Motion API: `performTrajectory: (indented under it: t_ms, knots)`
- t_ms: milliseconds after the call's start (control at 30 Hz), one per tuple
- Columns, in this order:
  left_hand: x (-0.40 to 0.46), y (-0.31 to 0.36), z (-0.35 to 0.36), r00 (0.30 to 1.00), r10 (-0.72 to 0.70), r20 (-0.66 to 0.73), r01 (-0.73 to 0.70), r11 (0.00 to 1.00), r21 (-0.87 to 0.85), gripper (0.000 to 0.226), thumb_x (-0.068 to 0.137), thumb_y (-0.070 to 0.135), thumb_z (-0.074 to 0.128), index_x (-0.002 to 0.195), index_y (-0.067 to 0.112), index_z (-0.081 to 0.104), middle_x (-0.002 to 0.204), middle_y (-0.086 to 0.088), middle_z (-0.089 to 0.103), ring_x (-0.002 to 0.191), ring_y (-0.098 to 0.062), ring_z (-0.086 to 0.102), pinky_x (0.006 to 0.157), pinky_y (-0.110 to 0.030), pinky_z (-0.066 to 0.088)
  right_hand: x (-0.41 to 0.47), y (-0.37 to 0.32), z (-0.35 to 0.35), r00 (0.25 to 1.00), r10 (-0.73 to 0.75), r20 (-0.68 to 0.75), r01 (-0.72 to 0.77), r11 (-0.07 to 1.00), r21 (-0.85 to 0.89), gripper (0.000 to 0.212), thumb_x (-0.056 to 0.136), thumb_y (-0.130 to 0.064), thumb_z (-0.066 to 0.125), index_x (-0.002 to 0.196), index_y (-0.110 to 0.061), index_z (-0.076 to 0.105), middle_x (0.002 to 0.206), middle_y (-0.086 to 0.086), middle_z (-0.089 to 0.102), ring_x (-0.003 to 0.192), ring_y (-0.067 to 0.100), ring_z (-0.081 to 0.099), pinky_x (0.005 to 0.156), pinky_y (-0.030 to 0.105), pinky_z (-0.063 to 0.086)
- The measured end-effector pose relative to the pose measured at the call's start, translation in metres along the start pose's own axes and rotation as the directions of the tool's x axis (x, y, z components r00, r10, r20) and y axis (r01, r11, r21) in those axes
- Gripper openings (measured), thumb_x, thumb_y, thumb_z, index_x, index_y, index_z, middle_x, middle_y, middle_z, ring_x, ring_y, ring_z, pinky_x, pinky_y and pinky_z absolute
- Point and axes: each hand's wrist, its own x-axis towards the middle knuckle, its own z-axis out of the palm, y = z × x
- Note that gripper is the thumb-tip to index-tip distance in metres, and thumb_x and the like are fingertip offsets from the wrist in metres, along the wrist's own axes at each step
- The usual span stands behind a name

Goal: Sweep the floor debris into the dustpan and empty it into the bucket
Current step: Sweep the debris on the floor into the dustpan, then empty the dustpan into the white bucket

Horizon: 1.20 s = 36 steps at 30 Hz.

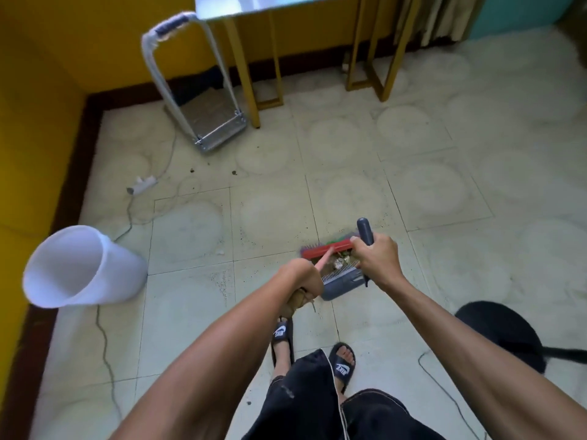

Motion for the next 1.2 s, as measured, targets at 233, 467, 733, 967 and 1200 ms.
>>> performTrajectory:
  t_ms: [233, 467, 733, 967, 1200]
  knots:
    - [-0.03, -0.063, -0.001, 0.996, -0.068, -0.061, 0.056, 0.983, -0.175, 0.063, 0.069, 0.0, 0.041, 0.132, 0.004, 0.04, 0.039, -0.006, 0.055, 0.025, -0.015, 0.048, 0.033, -0.024, 0.045, -0.003, -0.065, 0.029, 0.982, -0.169, 0.087, 0.174, 0.983, -0.055, 0.035, 0.085, -0.024, 0.06, 0.072, 0.009, 0.058, 0.06, 0.013, 0.052, 0.055, 0.029, 0.053, 0.052, 0.04, 0.047]
    - [-0.082, -0.127, -0.012, 0.973, -0.112, -0.201, 0.041, 0.943, -0.33, 0.056, 0.079, 0.002, 0.04, 0.135, 0.009, 0.043, 0.128, -0.024, 0.06, 0.025, -0.013, 0.051, 0.03, -0.018, 0.043, -0.013, -0.142, 0.085, 0.914, -0.337, 0.226, 0.356, 0.933, -0.048, 0.033, 0.087, -0.021, 0.059, 0.065, 0.003, 0.052, 0.058, 0.011, 0.05, 0.053, 0.024, 0.05, 0.053, 0.044, 0.049]
    - [-0.135, -0.239, -0.024, 0.929, -0.227, -0.293, -0.003, 0.786, -0.618, 0.06, 0.081, 0.002, 0.038, 0.138, 0.02, 0.043, 0.085, -0.016, 0.069, 0.041, -0.018, 0.05, 0.038, -0.018, 0.04, -0.025, -0.257, 0.187, 0.789, -0.477, 0.387, 0.518, 0.855, -0.002, 0.029, 0.088, -0.016, 0.061, 0.061, -0.013, 0.051, 0.059, 0.004, 0.052, 0.051, 0.017, 0.049, 0.045, 0.026, 0.043]
    - [-0.185, -0.315, -0.021, 0.854, -0.408, -0.323, -0.119, 0.451, -0.885, 0.031, 0.086, 0.0, 0.038, 0.116, 0.002, 0.042, 0.077, -0.014, 0.059, 0.045, -0.017, 0.044, 0.038, -0.021, 0.038, -0.048, -0.343, 0.266, 0.649, -0.611, 0.453, 0.648, 0.756, 0.091, 0.025, 0.085, -0.012, 0.062, 0.062, -0.014, 0.052, 0.058, 0.0, 0.052, 0.046, 0.011, 0.047, 0.035, 0.012, 0.038]
    - [-0.214, -0.362, -0.022, 0.776, -0.538, -0.329, -0.241, 0.228, -0.943, 0.041, 0.091, 0.0, 0.04, 0.132, 0.0, 0.038, 0.067, -0.01, 0.05, 0.046, -0.016, 0.046, 0.03, -0.013, 0.037, -0.086, -0.42, 0.325, 0.493, -0.716, 0.493, 0.747, 0.639, 0.181, 0.027, 0.081, -0.015, 0.058, 0.056, -0.016, 0.047, 0.053, -0.003, 0.047, 0.04, 0.008, 0.038, 0.036, 0.019, 0.035]
